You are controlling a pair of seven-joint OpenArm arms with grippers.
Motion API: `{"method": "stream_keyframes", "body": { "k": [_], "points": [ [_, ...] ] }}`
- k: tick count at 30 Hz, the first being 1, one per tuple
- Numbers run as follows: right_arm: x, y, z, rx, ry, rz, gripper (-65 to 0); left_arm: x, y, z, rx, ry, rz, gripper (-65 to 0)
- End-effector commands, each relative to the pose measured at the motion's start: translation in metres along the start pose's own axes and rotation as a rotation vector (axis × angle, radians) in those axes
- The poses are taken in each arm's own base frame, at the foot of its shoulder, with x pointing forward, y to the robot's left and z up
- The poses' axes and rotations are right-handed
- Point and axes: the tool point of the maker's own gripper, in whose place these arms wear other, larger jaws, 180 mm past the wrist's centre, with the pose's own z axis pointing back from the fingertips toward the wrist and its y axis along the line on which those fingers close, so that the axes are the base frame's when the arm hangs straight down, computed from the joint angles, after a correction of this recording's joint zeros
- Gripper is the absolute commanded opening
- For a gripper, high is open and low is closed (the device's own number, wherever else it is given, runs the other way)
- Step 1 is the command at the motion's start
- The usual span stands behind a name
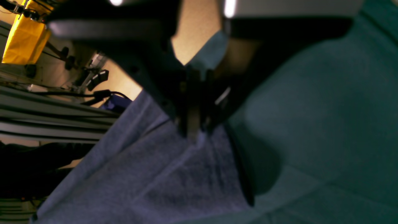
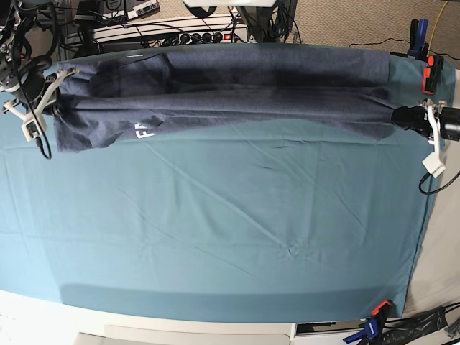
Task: Fold the T-shirt properly
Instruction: 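Lay the hem over the folded shoulder edge with both grippers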
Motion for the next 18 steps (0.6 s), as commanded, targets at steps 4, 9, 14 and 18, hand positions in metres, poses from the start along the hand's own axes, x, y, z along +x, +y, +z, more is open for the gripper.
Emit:
{"method": "stream_keyframes", "body": {
  "k": [4,9,14,18],
  "points": [
    [0.001,-0.011,0.007,-0.042,0.01,0.019,-65.0,0.007,0.007,0.016,0.041,0.0,-0.023,-65.0],
    [-0.007,0.0,0.002,-0.023,0.012,-0.028,-65.0,0.0,0.006,0.014,0.036,0.017,-0.015,-65.0],
    [-0.014,0.014,-0.003,0.002,0.004,-0.086,-65.0,-0.013,0.005,0.01,0.028,0.042,0.006,-65.0],
    [-0.016,0.014,-0.004,0.003,0.007,-0.09,-65.0,-0.022,0.004,0.007,0.021,0.059,0.021,-65.0]
  ]
}}
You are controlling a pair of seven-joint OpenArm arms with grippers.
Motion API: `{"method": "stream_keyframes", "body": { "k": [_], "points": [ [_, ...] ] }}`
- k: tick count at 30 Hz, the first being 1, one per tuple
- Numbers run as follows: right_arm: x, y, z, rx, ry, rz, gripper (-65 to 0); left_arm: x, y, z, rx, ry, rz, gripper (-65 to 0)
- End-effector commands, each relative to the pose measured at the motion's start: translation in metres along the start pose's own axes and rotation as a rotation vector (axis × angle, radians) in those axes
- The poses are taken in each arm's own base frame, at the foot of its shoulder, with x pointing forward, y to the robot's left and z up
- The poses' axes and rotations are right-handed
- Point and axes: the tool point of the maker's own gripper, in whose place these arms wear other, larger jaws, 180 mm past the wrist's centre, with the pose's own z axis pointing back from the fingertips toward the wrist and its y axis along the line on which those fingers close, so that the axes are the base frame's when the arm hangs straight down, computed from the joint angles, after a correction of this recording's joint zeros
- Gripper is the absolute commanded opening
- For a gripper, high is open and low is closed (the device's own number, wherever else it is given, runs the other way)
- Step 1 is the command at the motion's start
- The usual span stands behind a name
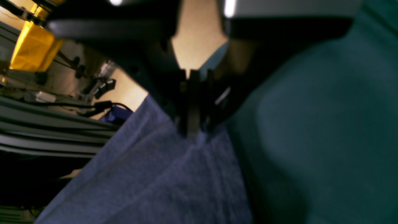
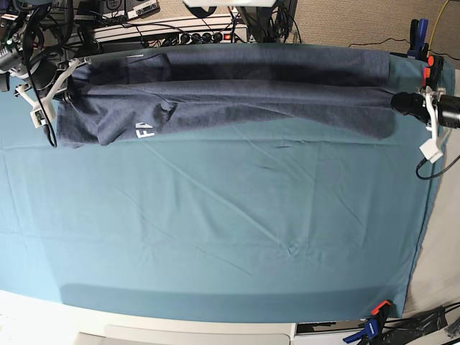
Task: Fold the T-shirt properly
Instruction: 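Lay the hem over the folded shoulder edge with both grippers, then release the hem and raise the left gripper off the shirt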
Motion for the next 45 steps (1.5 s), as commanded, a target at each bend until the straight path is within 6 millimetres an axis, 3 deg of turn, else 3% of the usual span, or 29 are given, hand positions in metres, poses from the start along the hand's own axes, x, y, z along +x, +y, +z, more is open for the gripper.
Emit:
{"method": "stream_keyframes", "body": {
  "k": [1,8,24,25,27,29,31,38,45],
  "points": [
    [0.006,-0.009,0.006,-0.03,-0.012,0.018,-65.0,0.006,0.006,0.015,0.035,-0.004,-0.02,-65.0],
    [-0.001,-0.018,0.005,-0.088,0.02,-0.007,-65.0,0.006,0.005,0.014,0.032,-0.005,-0.018,-65.0],
    [-0.001,-0.018,0.005,-0.089,0.017,-0.006,-65.0,0.005,0.005,0.014,0.032,-0.004,-0.018,-65.0],
    [-0.001,-0.018,0.005,-0.089,0.02,-0.006,-65.0,0.006,0.005,0.013,0.032,-0.005,-0.018,-63.0],
    [-0.001,-0.018,0.005,-0.089,0.02,-0.006,-65.0,0.007,0.005,0.014,0.032,-0.012,-0.018,-48.2],
    [-0.001,-0.018,0.005,-0.09,0.017,-0.006,-49.6,0.012,0.005,0.014,0.032,-0.041,-0.018,-38.4],
    [0.001,-0.018,0.005,-0.09,0.007,-0.005,-39.1,0.016,0.005,0.014,0.031,-0.067,-0.018,-35.4],
    [0.009,-0.018,0.005,-0.09,-0.034,-0.003,-38.6,0.015,0.004,0.009,0.027,-0.1,-0.001,-35.4],
    [0.012,-0.018,0.005,-0.09,-0.054,-0.002,-38.6,0.004,0.01,-0.01,0.059,-0.102,0.076,-35.4]
  ]
}}
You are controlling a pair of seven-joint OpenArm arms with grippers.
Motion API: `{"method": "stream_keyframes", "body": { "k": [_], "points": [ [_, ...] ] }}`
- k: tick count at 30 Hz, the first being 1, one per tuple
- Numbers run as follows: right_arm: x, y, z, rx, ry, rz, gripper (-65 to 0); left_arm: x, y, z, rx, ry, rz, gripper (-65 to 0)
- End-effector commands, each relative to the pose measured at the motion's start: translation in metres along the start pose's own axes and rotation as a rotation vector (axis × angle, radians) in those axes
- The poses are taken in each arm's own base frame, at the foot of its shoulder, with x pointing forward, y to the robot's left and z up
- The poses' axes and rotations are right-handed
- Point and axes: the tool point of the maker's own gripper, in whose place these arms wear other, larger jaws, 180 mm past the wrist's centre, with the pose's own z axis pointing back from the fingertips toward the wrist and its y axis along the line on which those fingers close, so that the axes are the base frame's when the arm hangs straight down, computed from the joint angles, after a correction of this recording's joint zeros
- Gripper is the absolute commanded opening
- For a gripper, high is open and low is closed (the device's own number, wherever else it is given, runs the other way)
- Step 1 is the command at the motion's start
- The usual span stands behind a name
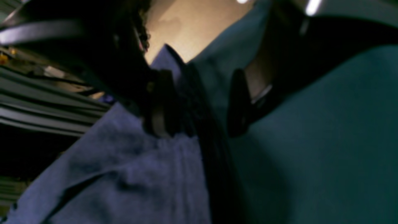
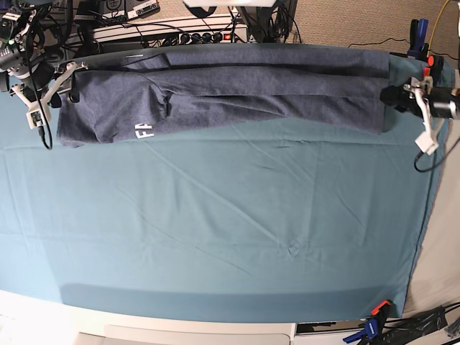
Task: Fold the T-shirt properly
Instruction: 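Release the hem and raise the left gripper off the shirt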
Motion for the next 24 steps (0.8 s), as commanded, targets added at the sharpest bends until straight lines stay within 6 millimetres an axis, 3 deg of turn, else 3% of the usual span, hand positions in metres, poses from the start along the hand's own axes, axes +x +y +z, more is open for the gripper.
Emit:
{"method": "stream_keyframes", "body": {
  "k": [1,8,14,20,24],
  "points": [
    [0.012,-0.007,0.005,-0.018,-0.04,0.018,-38.6,0.014,0.002,0.011,0.014,-0.038,-0.018,-35.4],
    [0.019,-0.008,0.005,-0.023,-0.061,0.018,-38.6,0.009,0.006,0.008,0.037,-0.035,0.015,-35.4],
    [0.02,-0.008,0.005,-0.022,-0.065,0.018,-38.6,-0.013,0.008,0.003,0.042,0.009,0.084,-35.4],
    [0.021,-0.008,0.005,-0.022,-0.07,0.018,-38.6,-0.031,-0.007,-0.012,-0.026,0.017,0.138,-35.4],
    [0.021,-0.008,0.005,-0.022,-0.072,0.018,-38.6,-0.03,-0.017,-0.023,-0.071,-0.005,0.156,-35.4]
  ]
}}
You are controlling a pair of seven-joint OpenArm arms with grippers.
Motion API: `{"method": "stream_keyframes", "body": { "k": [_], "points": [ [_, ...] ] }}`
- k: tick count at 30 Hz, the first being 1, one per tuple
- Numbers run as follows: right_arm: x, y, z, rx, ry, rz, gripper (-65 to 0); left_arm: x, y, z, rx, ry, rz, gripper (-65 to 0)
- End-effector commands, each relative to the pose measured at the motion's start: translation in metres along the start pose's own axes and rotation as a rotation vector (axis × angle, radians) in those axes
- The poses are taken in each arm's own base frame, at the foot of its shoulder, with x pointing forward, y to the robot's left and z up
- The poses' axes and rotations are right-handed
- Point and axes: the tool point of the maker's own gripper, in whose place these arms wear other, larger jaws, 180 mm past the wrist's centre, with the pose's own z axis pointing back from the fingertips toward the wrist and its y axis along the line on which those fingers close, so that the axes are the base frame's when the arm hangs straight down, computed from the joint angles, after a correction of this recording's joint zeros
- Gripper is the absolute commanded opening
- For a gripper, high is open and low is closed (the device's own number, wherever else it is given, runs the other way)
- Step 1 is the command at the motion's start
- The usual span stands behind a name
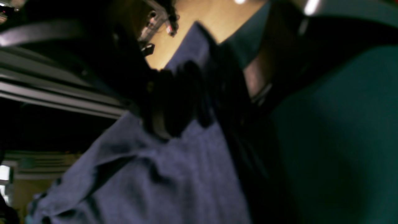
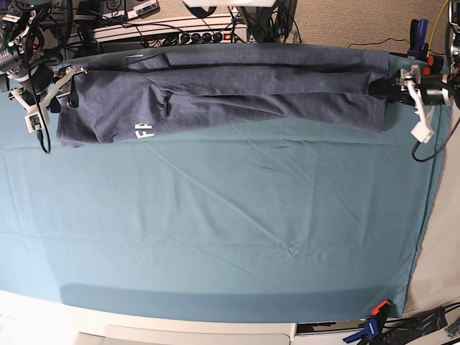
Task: Fold the T-shirt properly
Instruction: 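Release the hem and raise the left gripper off the shirt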
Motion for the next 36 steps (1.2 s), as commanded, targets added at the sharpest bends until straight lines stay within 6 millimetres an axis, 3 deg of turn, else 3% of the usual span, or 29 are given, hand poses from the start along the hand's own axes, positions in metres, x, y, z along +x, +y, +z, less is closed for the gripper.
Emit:
{"method": "stream_keyframes", "body": {
  "k": [1,6,8,10,15,20,24,33,36],
  "points": [
    [0.012,-0.006,0.005,-0.017,-0.042,0.018,-38.6,-0.014,0.007,0.0,0.038,0.07,-0.005,-35.4],
    [0.013,-0.006,0.005,-0.017,-0.045,0.018,-38.6,-0.016,0.003,-0.005,0.021,0.066,-0.01,-37.5],
    [0.013,-0.006,0.005,-0.017,-0.045,0.018,-38.6,-0.015,0.003,-0.003,0.019,0.068,-0.027,-48.7],
    [0.013,-0.006,0.005,-0.017,-0.045,0.018,-38.6,-0.015,0.003,-0.002,0.019,0.068,-0.035,-64.9],
    [0.013,-0.006,0.005,-0.016,-0.047,0.018,-38.6,-0.007,0.0,0.002,0.007,0.053,-0.064,-65.0],
    [0.014,-0.006,0.005,-0.017,-0.054,0.019,-38.6,0.007,-0.027,0.007,-0.056,0.076,-0.233,-65.0],
    [0.014,-0.006,0.005,-0.017,-0.053,0.018,-38.6,0.016,-0.063,0.007,-0.092,0.101,-0.41,-65.0],
    [0.014,-0.006,0.005,-0.017,-0.053,0.018,-38.6,0.035,-0.182,0.01,-0.239,-0.024,-0.812,-65.0],
    [0.014,-0.006,0.005,-0.016,-0.053,0.018,-38.6,0.04,-0.203,0.007,-0.237,-0.097,-0.89,-65.0]
  ]
}}
